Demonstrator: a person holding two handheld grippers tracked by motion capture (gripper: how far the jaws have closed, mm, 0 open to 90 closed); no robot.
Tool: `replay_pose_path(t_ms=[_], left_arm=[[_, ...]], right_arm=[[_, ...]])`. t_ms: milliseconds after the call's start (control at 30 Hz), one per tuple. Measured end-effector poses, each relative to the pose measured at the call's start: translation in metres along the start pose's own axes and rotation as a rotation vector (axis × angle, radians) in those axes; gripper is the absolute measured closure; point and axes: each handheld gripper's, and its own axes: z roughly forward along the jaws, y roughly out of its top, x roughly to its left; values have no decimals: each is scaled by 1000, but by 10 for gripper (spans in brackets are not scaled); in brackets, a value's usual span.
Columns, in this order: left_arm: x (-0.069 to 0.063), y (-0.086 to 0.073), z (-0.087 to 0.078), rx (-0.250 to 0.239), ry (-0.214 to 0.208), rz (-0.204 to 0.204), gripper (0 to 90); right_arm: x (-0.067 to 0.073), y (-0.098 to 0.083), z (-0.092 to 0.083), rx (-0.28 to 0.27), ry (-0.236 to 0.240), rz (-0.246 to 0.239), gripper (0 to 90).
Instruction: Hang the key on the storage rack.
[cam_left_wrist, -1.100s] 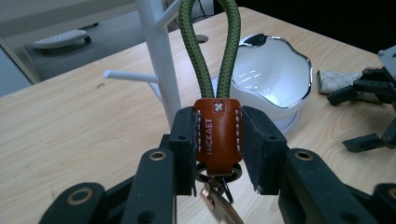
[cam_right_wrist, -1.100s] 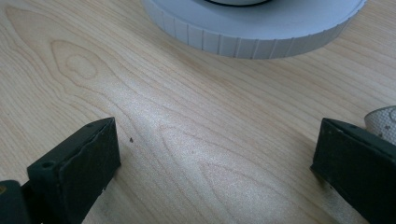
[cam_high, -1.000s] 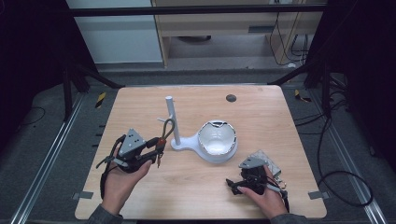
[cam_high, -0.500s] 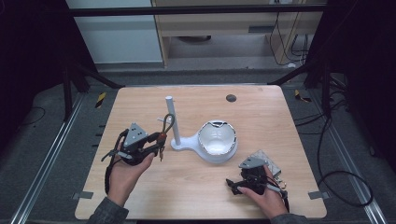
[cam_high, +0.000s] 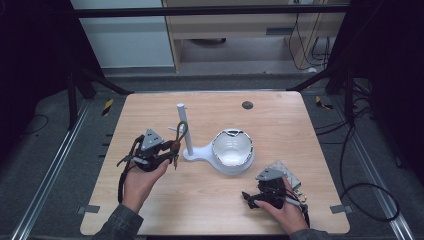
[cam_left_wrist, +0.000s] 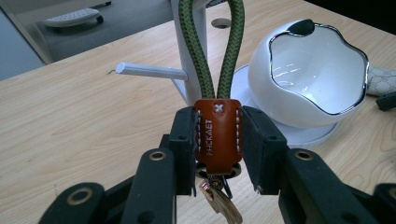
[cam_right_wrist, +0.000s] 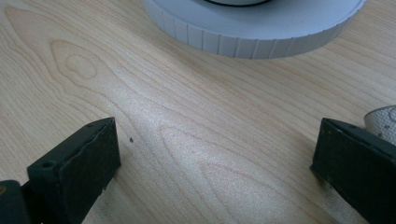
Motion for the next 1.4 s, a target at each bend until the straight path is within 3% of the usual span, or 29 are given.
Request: replay_pose_path(t_ms=[833, 1033, 1167, 1400], left_arm=[[-1, -1, 14, 20, 9, -1, 643], [1, -12, 13, 20, 25, 4, 460], [4, -29, 18, 56, 37, 22, 311], [13, -63, 30, 95, 60, 28, 132]], right_arm=[[0, 0, 0, 2, -7, -1, 8], [0, 0, 0, 2, -7, 0, 8], [0, 0, 0, 2, -9, 3, 8], [0, 0, -1, 2, -9, 5, 7]])
